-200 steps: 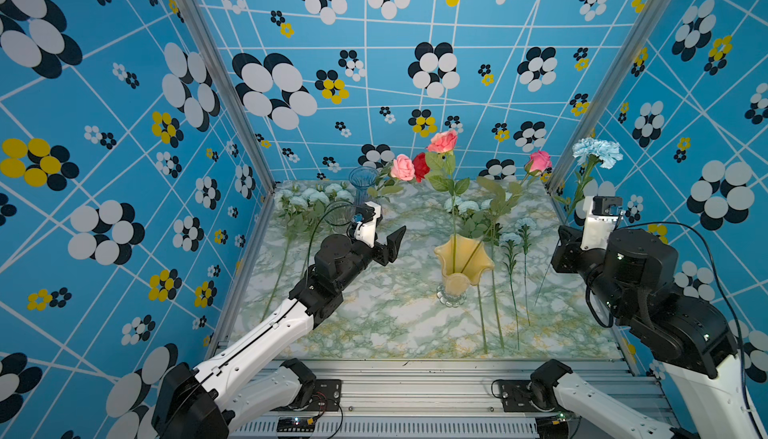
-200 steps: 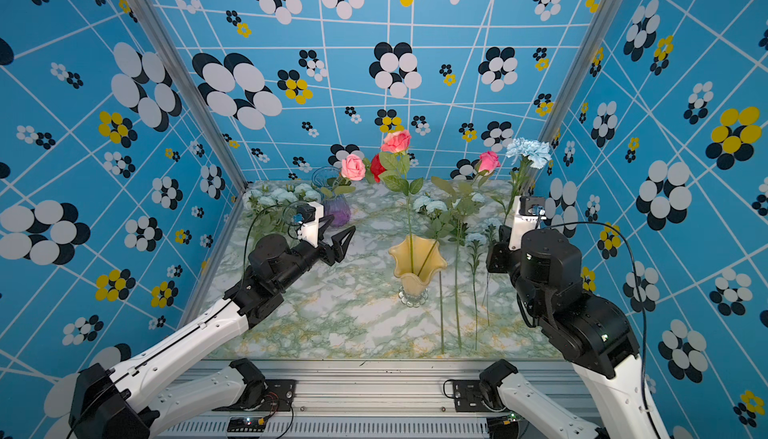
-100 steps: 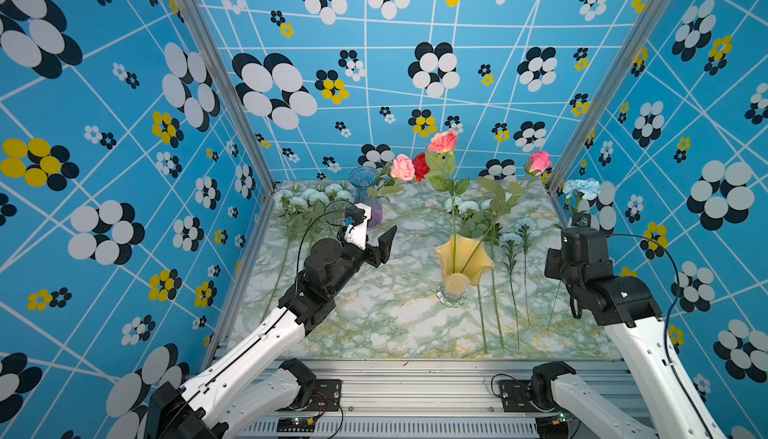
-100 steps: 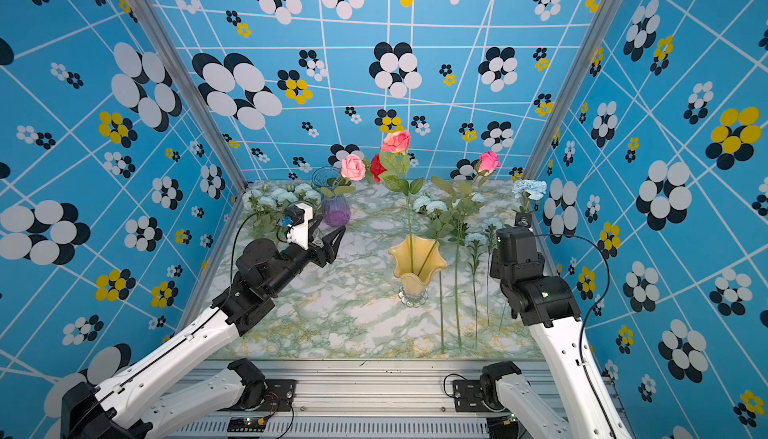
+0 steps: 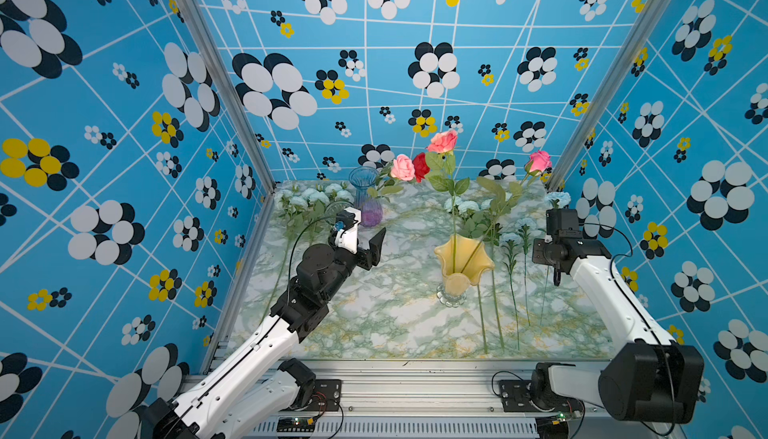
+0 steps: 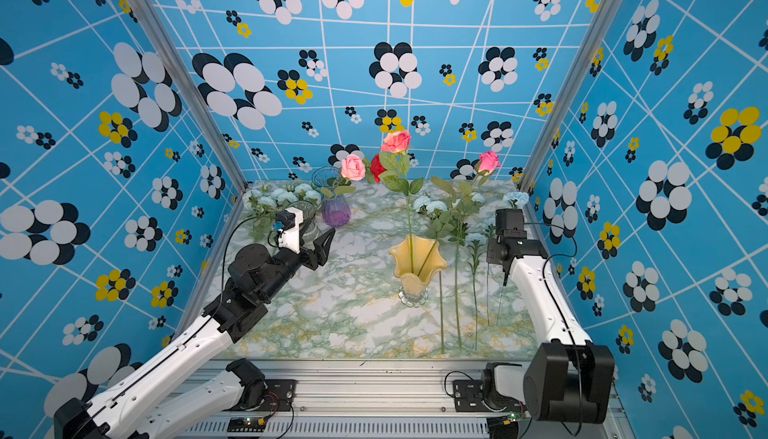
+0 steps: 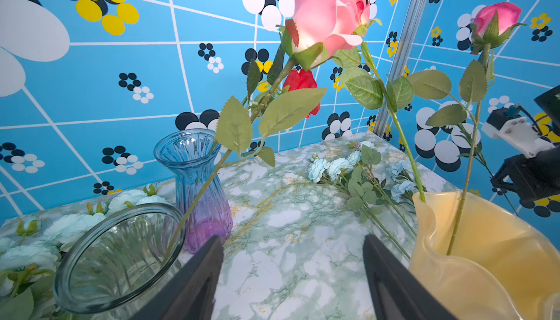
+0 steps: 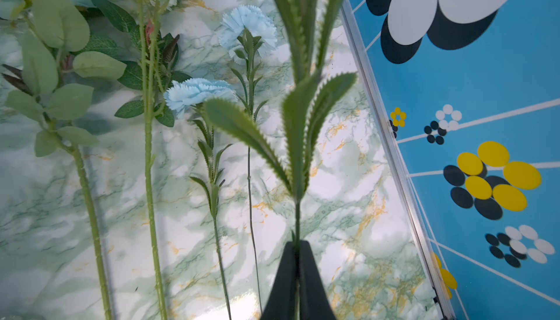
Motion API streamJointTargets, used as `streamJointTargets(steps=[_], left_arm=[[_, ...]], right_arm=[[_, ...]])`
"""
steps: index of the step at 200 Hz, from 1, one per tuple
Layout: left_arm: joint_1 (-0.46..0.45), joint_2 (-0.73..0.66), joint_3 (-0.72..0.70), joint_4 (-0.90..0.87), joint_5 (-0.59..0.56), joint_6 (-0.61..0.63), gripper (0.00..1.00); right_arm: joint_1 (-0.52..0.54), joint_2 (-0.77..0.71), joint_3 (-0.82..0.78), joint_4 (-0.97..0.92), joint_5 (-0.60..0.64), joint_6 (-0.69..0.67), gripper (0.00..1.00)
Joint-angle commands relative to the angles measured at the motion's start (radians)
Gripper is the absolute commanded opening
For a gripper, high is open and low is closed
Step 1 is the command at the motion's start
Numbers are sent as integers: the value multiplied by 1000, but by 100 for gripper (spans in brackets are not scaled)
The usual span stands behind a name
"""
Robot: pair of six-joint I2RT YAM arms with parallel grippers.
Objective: Pick out blue flowers from the vase
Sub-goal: Place the flower at the center of the board.
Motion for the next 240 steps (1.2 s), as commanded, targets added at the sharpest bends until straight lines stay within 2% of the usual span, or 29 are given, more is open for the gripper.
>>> streamJointTargets(steps=[1,47,89,180,240], left_arm=[[24,-34,-14,9,-25,-9,75],[68,-64,-41,18,-6,-39,76],[90,-58,-41,13,-1,-62,75],[97,-89,-52,3,-7,-62,75],[97,-92,-52,7,-1,-63,75]], right_arm=[[-33,96,61,59,-24,-43,0],[-55,250,131,55,0,-98,0],[-126,329,171,39,-55,-95,0],[-128,525,277,-41,-58,-118,0],[-128,602,307,-91,-69,-110,0]])
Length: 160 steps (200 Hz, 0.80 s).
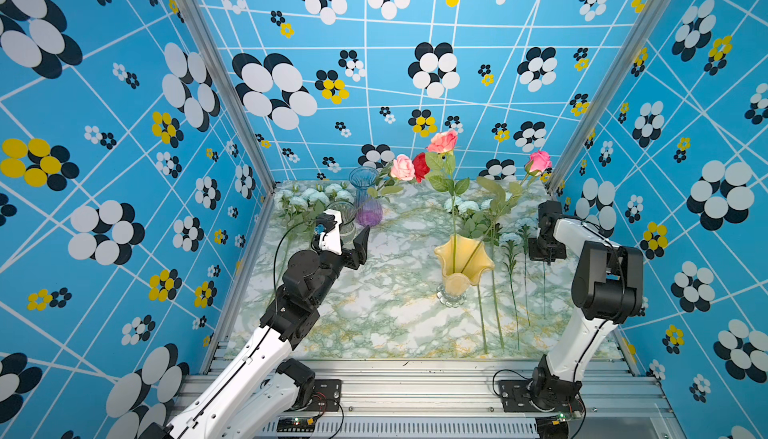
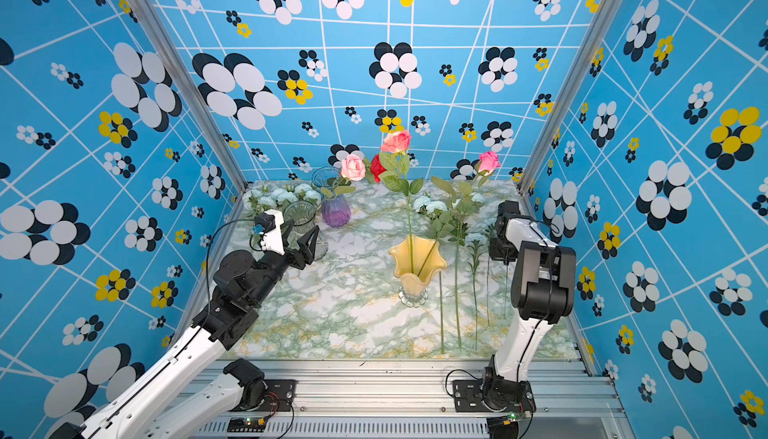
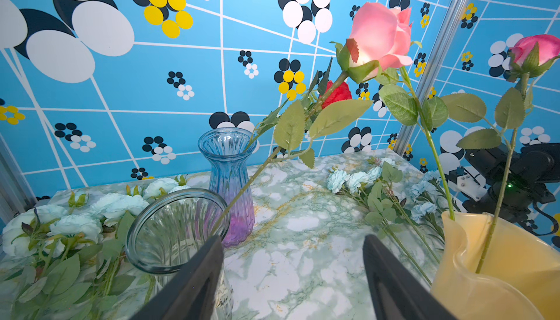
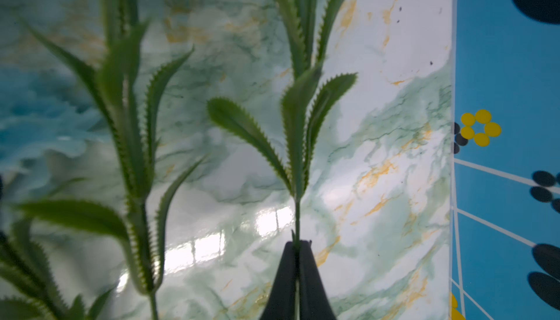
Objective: Pick out blue flowers from the vase
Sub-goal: Place the flower at the center of the board.
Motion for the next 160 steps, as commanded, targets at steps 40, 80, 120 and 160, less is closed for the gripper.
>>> streamJointTargets(steps=[40,80,120,160], left_arm=[[12,-19,-7,-4,2,-6,75],[14,-24,0,-20,17,-2,67],[14,-22,-1,-13,20,-9,72],[12,-2,13,-18,39,-18,75]], right_arm=[[4,28,26,-60,-22,12,17],[24,-31,2,-50,58,36,40],[75,-232,-62,7,96,60,46],[120,-547,-207,115,40,131,52]])
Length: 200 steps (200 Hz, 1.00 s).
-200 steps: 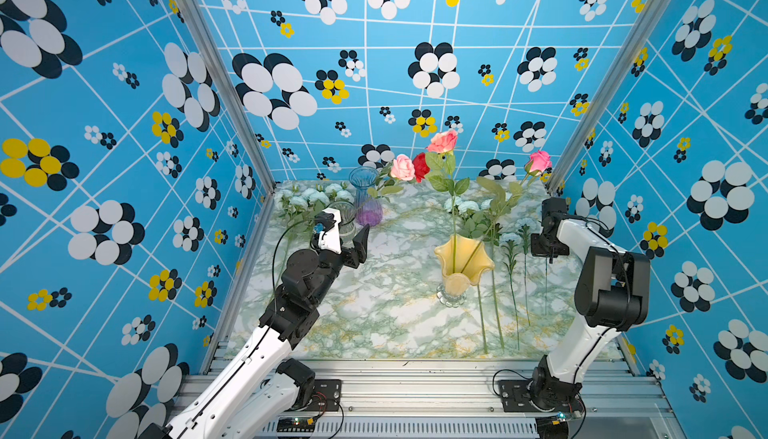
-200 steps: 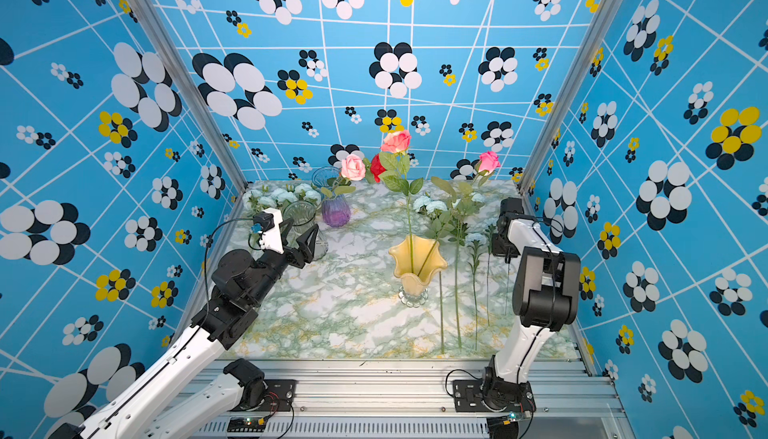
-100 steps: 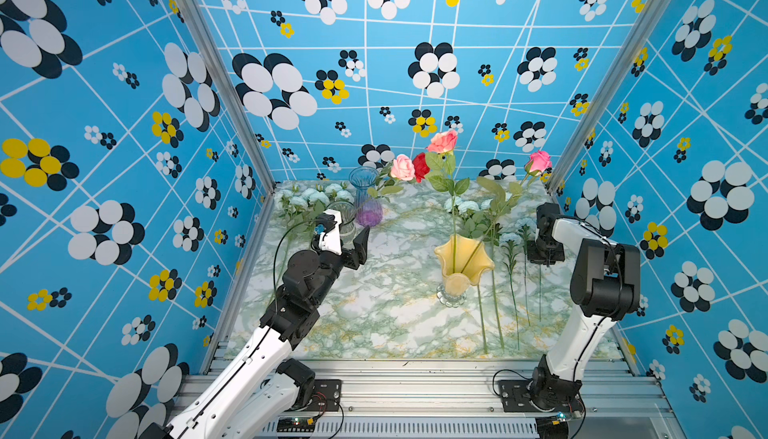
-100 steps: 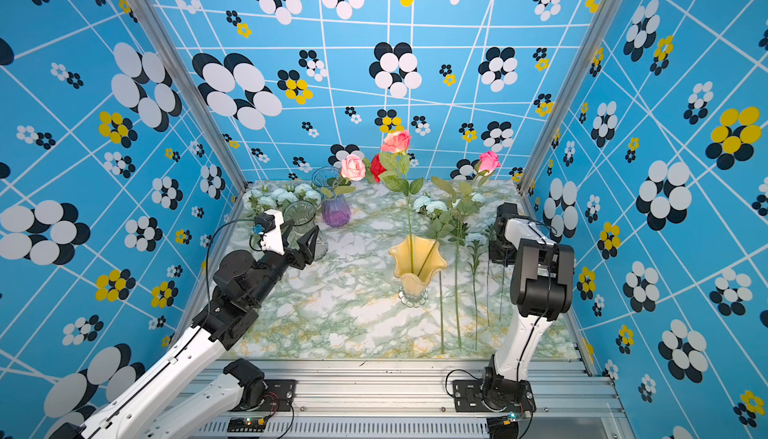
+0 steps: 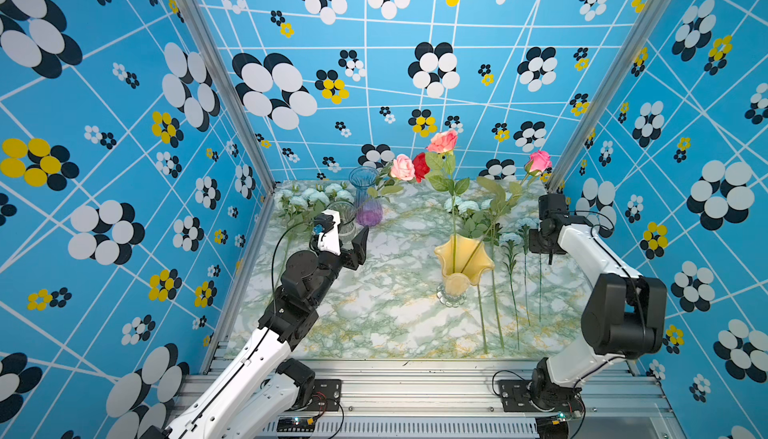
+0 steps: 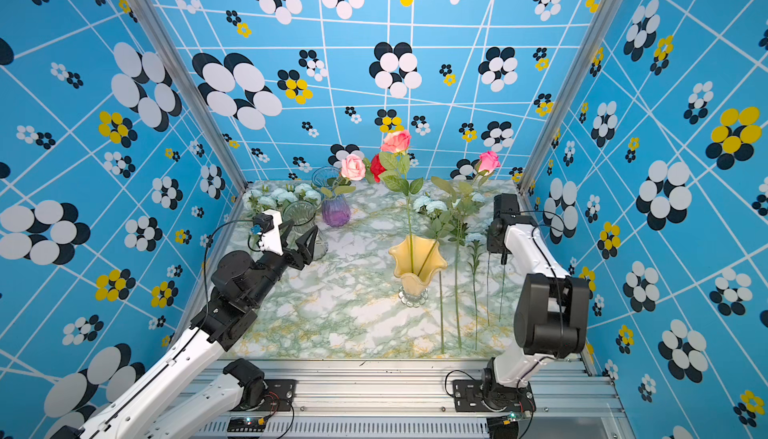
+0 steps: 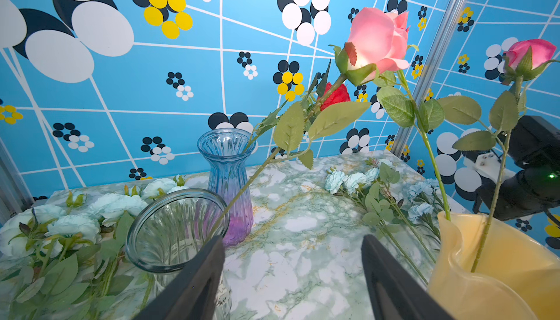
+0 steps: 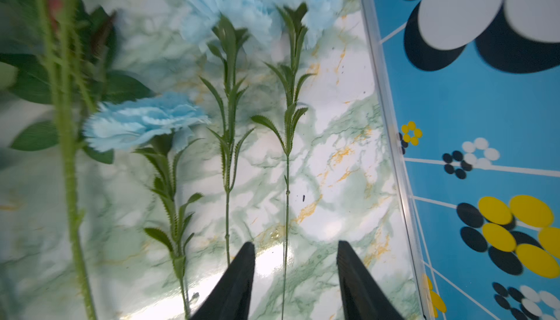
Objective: Pick out blue flowers from the vase
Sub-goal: Place the flower at the center of the board.
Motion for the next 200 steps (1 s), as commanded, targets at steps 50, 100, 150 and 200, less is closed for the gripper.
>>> streamJointTargets(steps=[50,100,150,200], left_arm=[[-16,103,51,24,106,-72,83],[-92,164,76,56,112,-85,83],[-138,213,191,-178,128,-142,83],[-227,361,424,-486,179,-227,81]], right_arm=[[82,-590,-525,528,-199,357,83],[270,-612,-826,984,-22,475,83],[303,-438,-754,904,-45,400,83],[303,-382,-716,899,-91,378,83]])
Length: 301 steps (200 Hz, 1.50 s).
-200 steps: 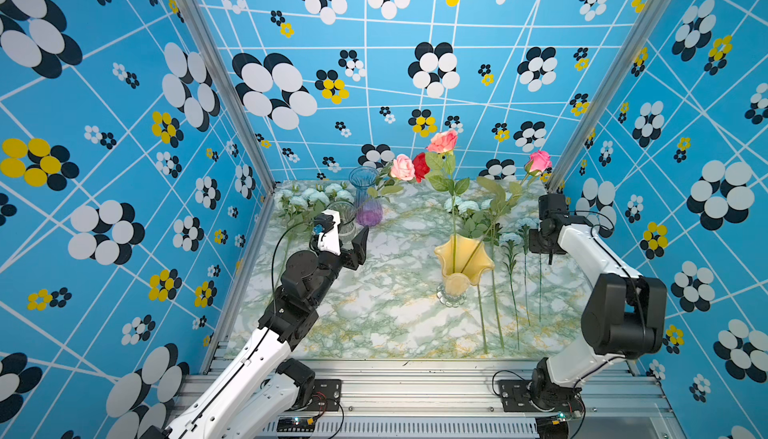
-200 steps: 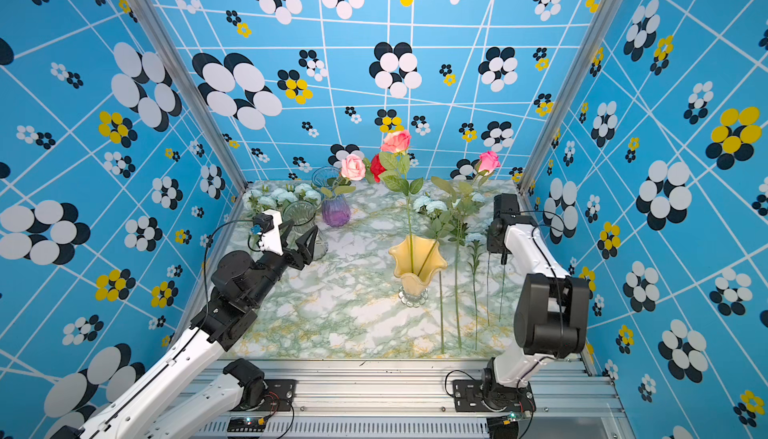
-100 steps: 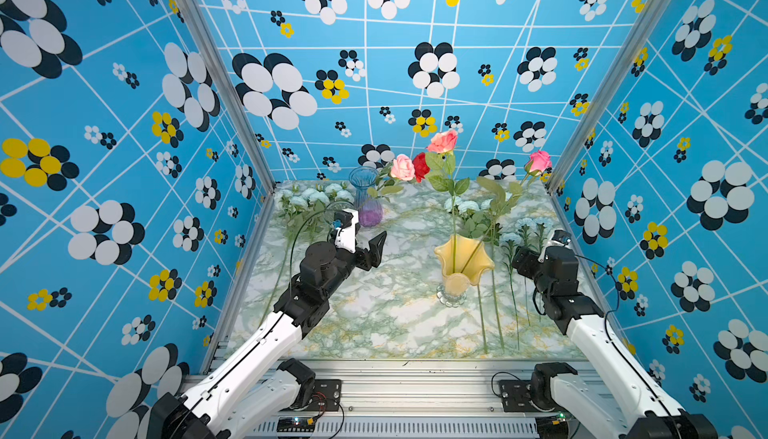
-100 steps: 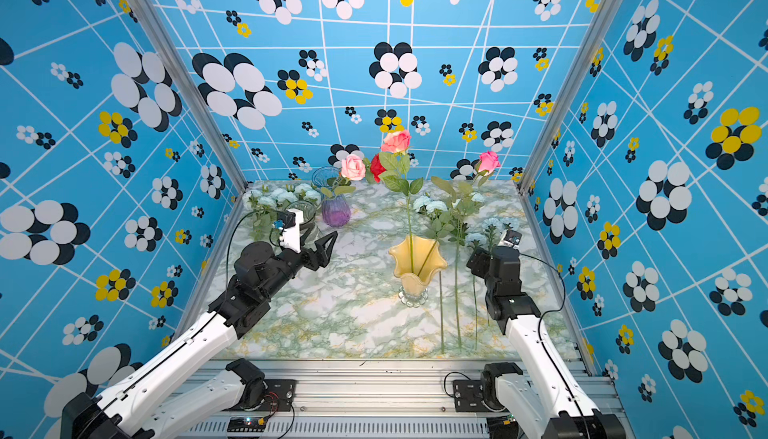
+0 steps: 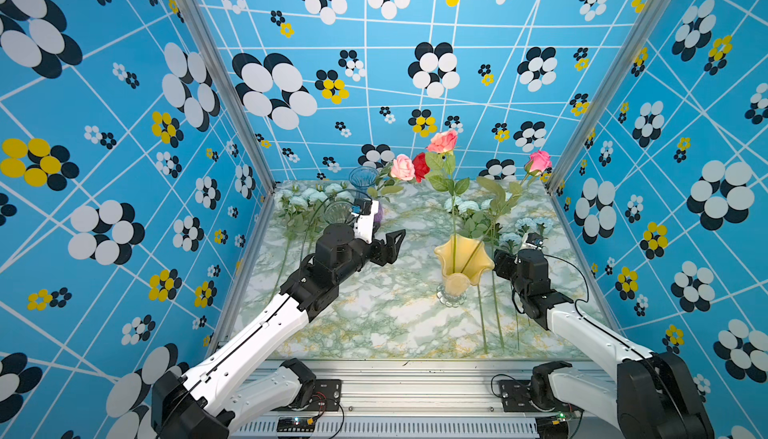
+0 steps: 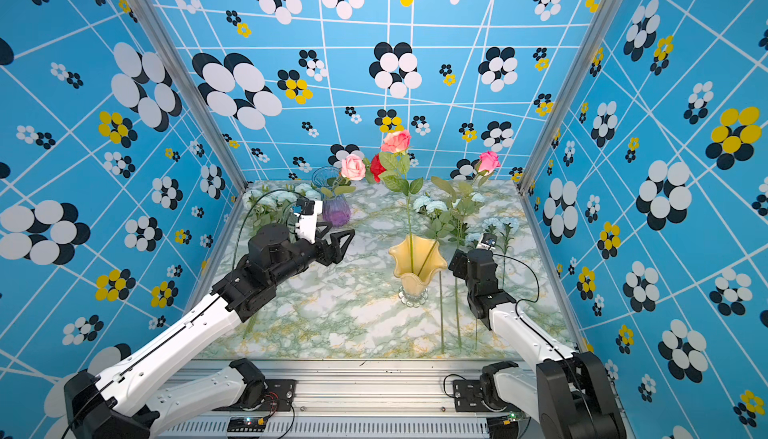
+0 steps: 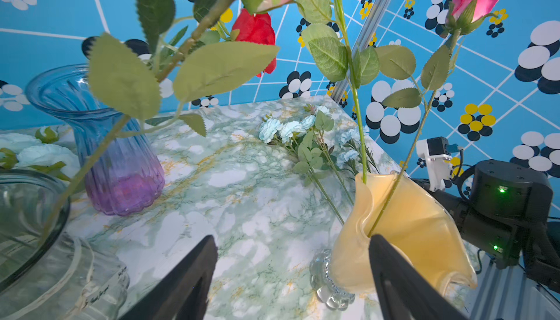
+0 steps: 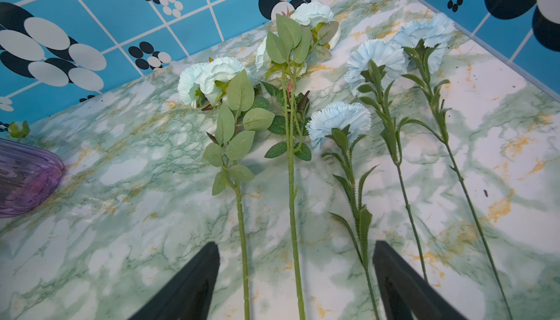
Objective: Pick out blue flowers from the vase
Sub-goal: Place the flower at the center of the board, then move the vase to the center of the board.
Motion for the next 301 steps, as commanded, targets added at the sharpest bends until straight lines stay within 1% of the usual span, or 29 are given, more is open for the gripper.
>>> streamJointTargets(steps=[1,20,45,80,97,118,149,190,225,267,301], left_arm=[[-63,67,110,-191,36,-54,81],[-108,133,183,-259,13,-88,79],[-136,230,291,-350,-12,-120,75],[-194,372,468,-517,-44,-123,71],[-221,418,519,-564,-66,-127,69],[-248,454,552,-590,-87,-138,66],[-276,502,606,-652,-131,-139,64],[-293,540,608,-638,-141,-159,61],[-299,600,641,-631,-136,-162,59],[-298,656,684,-647,-132,-162,53],[-296,663,685,-645,-156,-158,44]], right_arm=[[7,16,43,26,-16,-28,83],[7,15,42,33,-16,-33,83],[7,23,42,38,-20,-38,83],[7,12,39,36,-20,-47,83],[7,20,41,36,-26,-50,83],[7,34,56,29,-34,-58,83],[7,36,59,27,-37,-61,83],[6,49,67,26,-48,-69,83],[7,52,67,27,-57,-72,83],[7,47,62,33,-58,-71,83],[7,50,62,32,-63,-72,83]])
